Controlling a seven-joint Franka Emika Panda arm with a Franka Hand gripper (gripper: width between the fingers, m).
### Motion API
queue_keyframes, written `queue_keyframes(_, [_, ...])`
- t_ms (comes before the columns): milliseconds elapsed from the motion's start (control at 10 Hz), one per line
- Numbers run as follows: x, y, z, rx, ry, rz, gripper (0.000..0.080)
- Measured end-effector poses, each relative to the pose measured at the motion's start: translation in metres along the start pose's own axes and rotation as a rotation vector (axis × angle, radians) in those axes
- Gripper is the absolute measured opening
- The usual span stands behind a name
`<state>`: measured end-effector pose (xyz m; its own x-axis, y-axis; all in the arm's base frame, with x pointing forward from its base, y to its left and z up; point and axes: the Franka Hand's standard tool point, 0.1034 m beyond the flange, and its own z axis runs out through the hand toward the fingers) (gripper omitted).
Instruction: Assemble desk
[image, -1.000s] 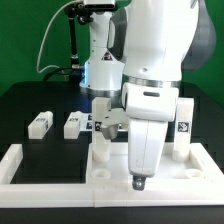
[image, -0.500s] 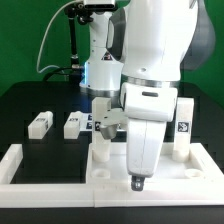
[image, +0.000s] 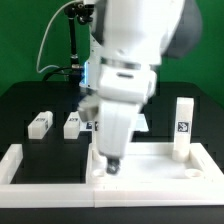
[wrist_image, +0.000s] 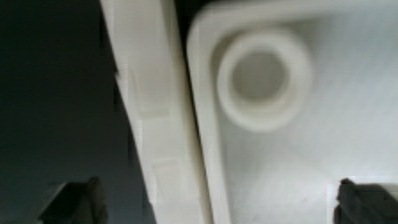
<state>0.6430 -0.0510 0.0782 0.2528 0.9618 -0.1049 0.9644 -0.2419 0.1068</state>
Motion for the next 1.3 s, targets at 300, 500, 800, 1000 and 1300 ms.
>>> queue_keyframes(300, [-0.016,0.002,-0.003,0.013,-0.012,0.231,0.0648])
queue_keyframes(500, [-0.016,0.002,-0.002,0.013,-0.013,0.367,0.0648])
queue_keyframes(800, [-0.040,0.002,-0.009,0.068,-0.023,0.554,0.0648])
queue_keyframes(1000, [-0.087,0.004,-0.023,0.103,-0.042,0.654,0.0648])
queue_keyframes(1300, [-0.117,-0.010,-0.015,0.134,-0.059,0.955,0.0648])
